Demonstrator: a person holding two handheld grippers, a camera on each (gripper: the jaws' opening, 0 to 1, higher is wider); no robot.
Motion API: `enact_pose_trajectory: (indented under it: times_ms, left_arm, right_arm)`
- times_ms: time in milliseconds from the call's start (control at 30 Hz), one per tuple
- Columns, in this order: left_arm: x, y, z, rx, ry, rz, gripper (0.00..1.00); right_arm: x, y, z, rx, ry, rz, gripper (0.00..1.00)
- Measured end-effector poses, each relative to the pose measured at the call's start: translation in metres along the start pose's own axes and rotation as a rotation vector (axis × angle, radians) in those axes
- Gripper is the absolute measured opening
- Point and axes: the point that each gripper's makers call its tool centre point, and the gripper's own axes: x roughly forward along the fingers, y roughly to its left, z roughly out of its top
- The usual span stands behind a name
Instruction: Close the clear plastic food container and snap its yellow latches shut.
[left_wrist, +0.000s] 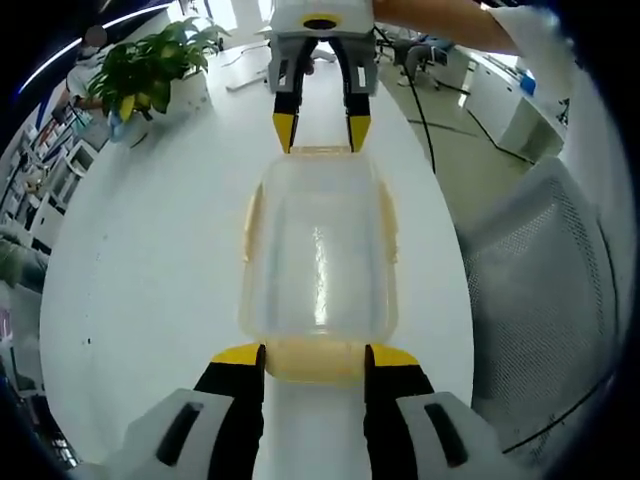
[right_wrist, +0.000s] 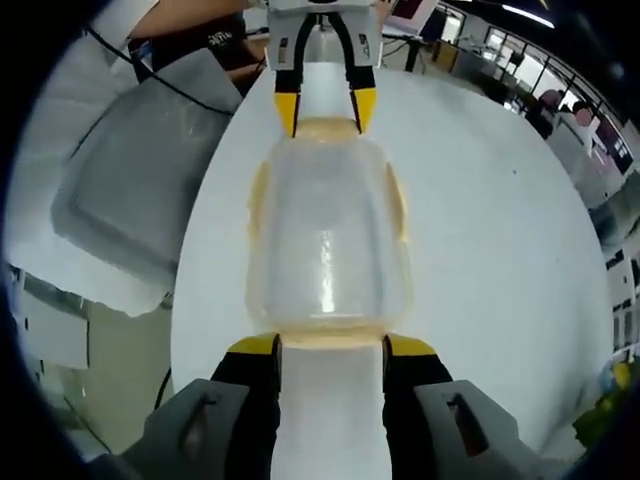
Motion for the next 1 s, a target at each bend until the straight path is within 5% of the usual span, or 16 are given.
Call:
enact_pose_trajectory:
  times_ms: [200, 333, 500, 733, 1000]
  left_arm:
    - [0.005, 0.000, -0.011, 0.034, 0.058, 0.016, 0.34]
    - [0.000, 0.003, -0.019, -0.017, 0.071, 0.021, 0.34]
    - [-0.011, 0.010, -0.030, -0.091, 0.086, 0.047, 0.37]
    - [-0.025, 0.022, -0.052, -0.204, 0.194, 0.117, 0.49]
    - [-0.024, 0.002, -0.030, -0.478, 0.102, 0.002, 0.55]
  right_arm:
    - [0.003, 0.003, -0.016, -0.002, 0.073, -0.007, 0.29]
    - [0.002, 0.007, -0.020, 0.090, 0.060, 0.006, 0.40]
    - [-0.007, 0.000, -0.023, 0.124, 0.056, -0.031, 0.36]
    - [-0.020, -0.014, -0.032, 0.243, 0.095, -0.109, 0.37]
    - [-0.031, -0.016, -0.009, 0.447, -0.021, -0.101, 0.38]
